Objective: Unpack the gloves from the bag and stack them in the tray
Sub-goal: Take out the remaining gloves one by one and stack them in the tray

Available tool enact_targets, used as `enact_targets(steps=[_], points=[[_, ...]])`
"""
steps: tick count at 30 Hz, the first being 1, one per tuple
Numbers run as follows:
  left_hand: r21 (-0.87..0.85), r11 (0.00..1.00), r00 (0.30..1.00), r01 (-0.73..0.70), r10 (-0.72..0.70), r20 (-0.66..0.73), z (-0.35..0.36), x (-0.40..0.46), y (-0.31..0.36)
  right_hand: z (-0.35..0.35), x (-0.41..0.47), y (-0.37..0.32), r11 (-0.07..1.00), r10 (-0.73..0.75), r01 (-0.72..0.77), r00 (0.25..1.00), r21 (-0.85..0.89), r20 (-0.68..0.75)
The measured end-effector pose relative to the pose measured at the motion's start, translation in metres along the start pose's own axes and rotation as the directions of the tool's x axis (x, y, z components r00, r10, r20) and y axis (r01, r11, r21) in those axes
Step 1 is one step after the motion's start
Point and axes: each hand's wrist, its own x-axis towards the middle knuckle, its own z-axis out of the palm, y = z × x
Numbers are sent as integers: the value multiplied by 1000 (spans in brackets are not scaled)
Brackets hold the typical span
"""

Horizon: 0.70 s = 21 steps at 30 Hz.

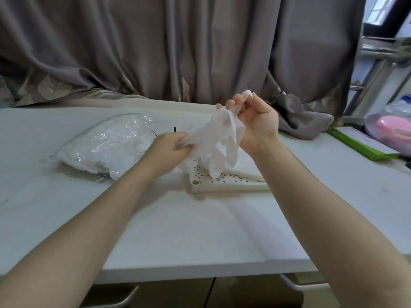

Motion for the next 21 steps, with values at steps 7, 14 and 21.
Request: enact_targets(steps=[7, 14, 21], points=[[-310, 932, 958, 189, -105, 267, -12, 8, 17, -44, -7, -38, 978, -43, -48, 904, -202, -425], [-589, 761, 941, 271, -82, 327, 9, 23, 46, -76, -20, -60, 286, -204, -478, 817, -831, -540], [-506, 824, 891, 255, 4, 454, 19, 34, 79, -45, -26, -55, 68, 177, 118, 976, -991, 129]])
